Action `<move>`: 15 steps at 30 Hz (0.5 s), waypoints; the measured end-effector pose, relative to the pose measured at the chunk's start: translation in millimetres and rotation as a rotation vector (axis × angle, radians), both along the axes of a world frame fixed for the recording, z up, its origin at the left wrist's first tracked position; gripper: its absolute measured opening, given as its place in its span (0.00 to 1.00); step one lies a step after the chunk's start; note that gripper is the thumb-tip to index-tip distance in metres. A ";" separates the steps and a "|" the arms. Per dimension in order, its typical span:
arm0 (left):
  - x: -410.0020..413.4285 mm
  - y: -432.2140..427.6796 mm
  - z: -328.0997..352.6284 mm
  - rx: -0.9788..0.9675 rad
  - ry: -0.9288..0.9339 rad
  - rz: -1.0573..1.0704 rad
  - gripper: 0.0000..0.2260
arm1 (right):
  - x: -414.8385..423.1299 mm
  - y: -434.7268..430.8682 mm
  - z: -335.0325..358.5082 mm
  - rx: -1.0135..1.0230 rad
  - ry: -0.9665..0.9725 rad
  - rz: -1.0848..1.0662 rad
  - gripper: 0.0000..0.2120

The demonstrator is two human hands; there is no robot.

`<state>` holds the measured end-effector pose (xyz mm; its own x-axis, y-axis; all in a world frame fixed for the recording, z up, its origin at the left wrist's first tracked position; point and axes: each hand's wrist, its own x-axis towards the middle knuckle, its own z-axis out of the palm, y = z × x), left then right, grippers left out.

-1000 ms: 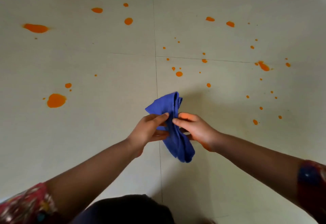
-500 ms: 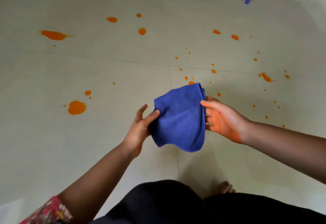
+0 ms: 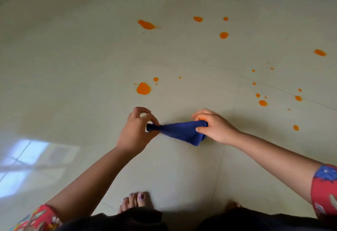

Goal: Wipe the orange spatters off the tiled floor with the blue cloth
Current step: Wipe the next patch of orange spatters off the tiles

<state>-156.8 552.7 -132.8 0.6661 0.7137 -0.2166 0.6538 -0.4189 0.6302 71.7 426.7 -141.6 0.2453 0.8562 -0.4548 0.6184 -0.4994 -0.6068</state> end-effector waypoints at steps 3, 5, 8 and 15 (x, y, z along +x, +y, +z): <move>-25.0 19.5 7.4 -0.124 0.051 0.093 0.06 | -14.1 26.0 3.7 -0.029 0.383 -0.103 0.10; -33.2 33.2 11.1 -0.174 0.028 0.177 0.05 | -22.3 35.9 2.4 -0.067 0.583 -0.181 0.15; -34.0 53.7 4.9 -0.189 -0.045 0.241 0.07 | -26.7 46.2 -10.7 -0.176 0.564 -0.175 0.22; -46.8 114.2 -47.7 0.064 0.240 0.219 0.19 | -24.7 70.5 -23.7 0.142 -0.456 0.580 0.26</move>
